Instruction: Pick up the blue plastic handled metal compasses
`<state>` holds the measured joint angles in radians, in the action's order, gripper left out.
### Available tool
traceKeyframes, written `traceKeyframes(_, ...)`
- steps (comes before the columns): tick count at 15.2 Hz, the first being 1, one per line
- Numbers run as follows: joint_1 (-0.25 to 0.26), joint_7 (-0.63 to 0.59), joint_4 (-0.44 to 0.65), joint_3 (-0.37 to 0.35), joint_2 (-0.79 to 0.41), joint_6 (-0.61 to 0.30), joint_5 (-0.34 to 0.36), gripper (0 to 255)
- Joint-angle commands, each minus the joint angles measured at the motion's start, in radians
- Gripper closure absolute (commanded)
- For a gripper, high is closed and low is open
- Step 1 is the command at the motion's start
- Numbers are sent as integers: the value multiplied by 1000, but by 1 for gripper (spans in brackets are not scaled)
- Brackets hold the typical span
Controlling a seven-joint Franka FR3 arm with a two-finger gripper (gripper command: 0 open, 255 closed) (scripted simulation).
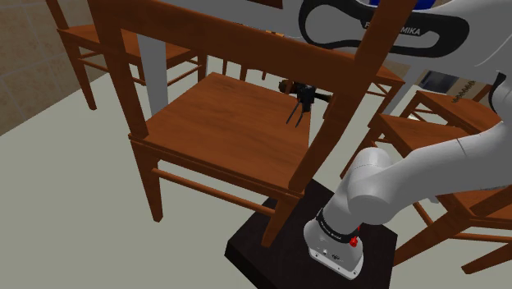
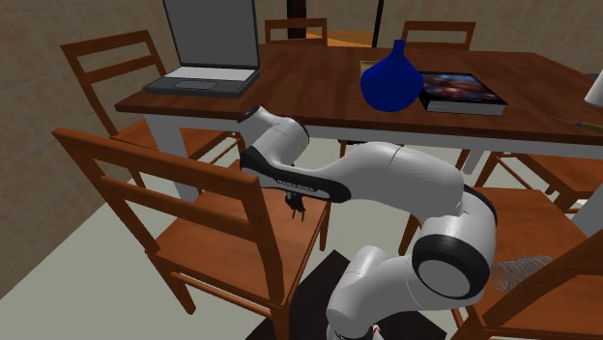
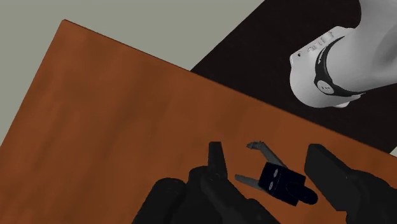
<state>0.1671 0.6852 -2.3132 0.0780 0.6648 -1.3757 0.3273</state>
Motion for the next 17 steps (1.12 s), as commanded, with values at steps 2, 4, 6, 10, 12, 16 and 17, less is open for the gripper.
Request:
traceKeyframes(2,0,-1,-5,0,2,-3,0,255)
traceKeyframes(4,0,-1,-4,0,2,-3,0,255)
traceKeyframes(6,0,-1,-5,0,2,-3,0,255)
traceKeyframes(10,0,2,12,-2,-2,10,-1,255)
traceKeyframes(12,0,9,43,-4,-7,34,-2,255)
traceKeyframes(16,-1,23,105,-9,-20,82,-2,255)
traceKeyframes(17,-1,26,121,-11,-23,94,-2,255)
